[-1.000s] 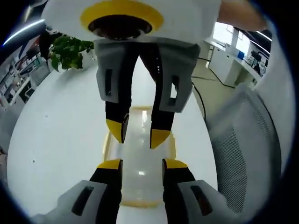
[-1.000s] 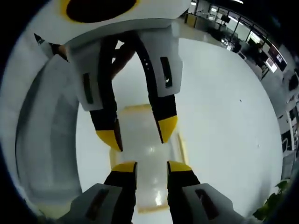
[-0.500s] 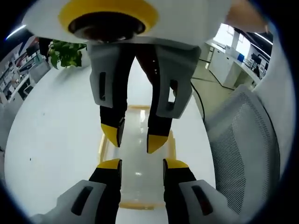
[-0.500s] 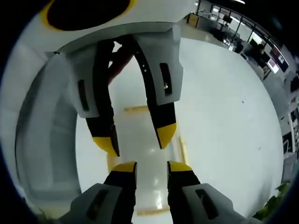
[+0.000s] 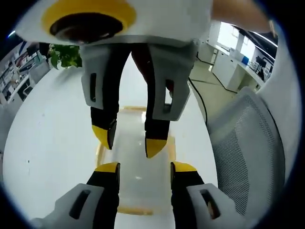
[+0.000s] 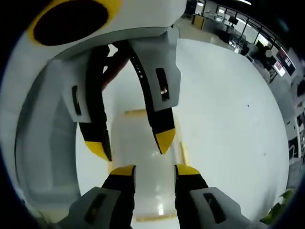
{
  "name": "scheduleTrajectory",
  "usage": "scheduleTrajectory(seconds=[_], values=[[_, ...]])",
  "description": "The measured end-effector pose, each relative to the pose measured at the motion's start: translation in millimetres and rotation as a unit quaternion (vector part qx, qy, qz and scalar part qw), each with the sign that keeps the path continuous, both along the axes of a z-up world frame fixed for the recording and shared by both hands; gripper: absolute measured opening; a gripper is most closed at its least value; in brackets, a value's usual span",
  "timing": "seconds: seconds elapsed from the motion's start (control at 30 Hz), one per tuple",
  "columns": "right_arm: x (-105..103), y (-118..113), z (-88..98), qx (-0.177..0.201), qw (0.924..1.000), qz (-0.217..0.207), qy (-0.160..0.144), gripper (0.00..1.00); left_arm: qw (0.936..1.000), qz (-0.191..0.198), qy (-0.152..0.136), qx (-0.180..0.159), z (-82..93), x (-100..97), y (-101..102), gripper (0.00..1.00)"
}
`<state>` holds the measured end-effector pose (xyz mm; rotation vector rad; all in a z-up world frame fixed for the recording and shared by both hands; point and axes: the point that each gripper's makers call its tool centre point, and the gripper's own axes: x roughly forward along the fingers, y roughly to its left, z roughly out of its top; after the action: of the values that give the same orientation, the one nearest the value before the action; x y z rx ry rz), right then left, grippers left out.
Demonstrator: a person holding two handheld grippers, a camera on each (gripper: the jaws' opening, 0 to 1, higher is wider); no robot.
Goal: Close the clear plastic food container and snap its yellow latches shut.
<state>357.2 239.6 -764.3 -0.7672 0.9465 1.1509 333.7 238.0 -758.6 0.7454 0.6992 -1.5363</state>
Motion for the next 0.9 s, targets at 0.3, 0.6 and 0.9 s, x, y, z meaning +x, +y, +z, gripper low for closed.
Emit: scheduleTrajectory(seconds=[0.3,0.6,0.9], values=[[6.0,-1.8,1.7,-0.004,1.0,0.003,-0.007,0.33,0.9997,-0.003,-0.025,0.0,-2.9,-6.0,0.6,0.49],[10.2,-5.1,0.6,-0.009,0.9999,0.008,-0.01,0.37,0.9983,-0.007,-0.058,0.002,-6.6,-10.0,1.3,0.53],[17.4,-6.6,0.2,-0.011,0.9998,0.009,-0.01,0.4,0.9967,0.003,-0.081,0.0,-9.3,-12.6,0.1,0.57]])
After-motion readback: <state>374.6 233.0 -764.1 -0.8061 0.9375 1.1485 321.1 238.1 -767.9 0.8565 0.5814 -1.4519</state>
